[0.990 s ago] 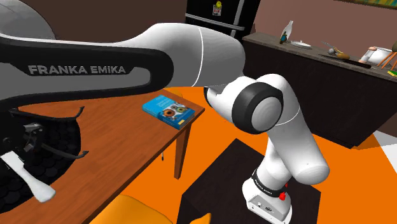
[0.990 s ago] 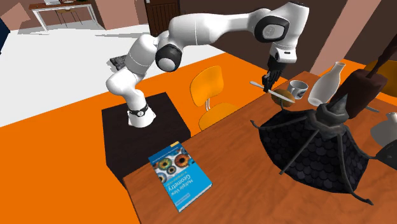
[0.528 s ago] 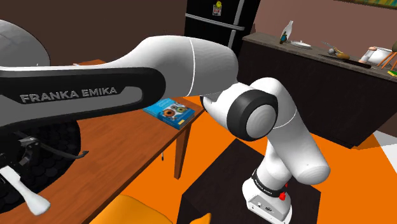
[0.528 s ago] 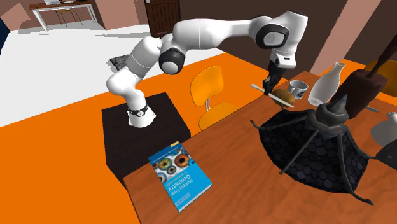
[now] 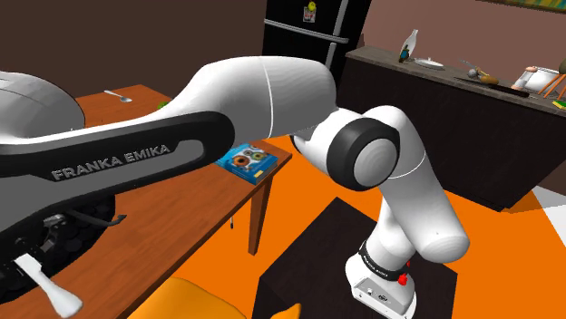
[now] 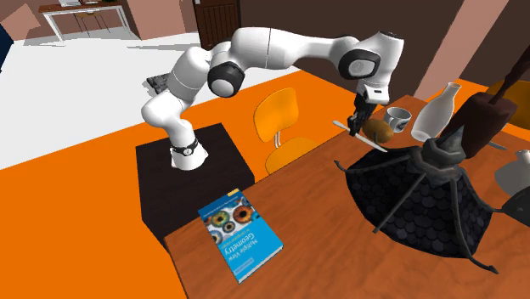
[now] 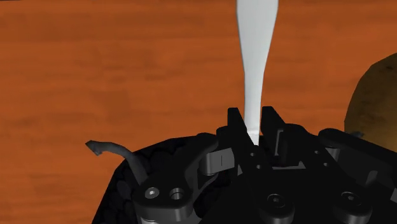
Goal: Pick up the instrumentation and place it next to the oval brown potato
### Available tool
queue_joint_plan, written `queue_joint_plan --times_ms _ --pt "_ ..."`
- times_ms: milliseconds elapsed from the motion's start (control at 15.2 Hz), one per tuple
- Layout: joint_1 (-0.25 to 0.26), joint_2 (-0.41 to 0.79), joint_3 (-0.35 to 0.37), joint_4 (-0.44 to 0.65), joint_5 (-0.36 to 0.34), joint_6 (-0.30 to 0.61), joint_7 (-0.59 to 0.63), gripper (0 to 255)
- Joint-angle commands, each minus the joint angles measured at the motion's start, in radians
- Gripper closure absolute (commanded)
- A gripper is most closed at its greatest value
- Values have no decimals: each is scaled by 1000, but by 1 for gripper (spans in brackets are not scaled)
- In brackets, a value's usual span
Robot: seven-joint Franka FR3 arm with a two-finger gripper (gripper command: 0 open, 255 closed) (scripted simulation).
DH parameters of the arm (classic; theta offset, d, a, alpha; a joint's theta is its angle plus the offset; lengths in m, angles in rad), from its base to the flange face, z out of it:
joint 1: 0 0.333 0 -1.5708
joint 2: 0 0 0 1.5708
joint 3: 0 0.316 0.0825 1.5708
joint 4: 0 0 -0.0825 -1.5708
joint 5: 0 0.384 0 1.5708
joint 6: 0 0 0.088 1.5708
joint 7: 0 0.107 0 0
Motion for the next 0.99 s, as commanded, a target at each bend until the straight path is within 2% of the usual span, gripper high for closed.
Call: queue_joint_plan --times_ms 0,924 --pt "-7 -4 0 -38 0 33 4 255" --pt "-29 17 -7 -195 -13 204 23 255"
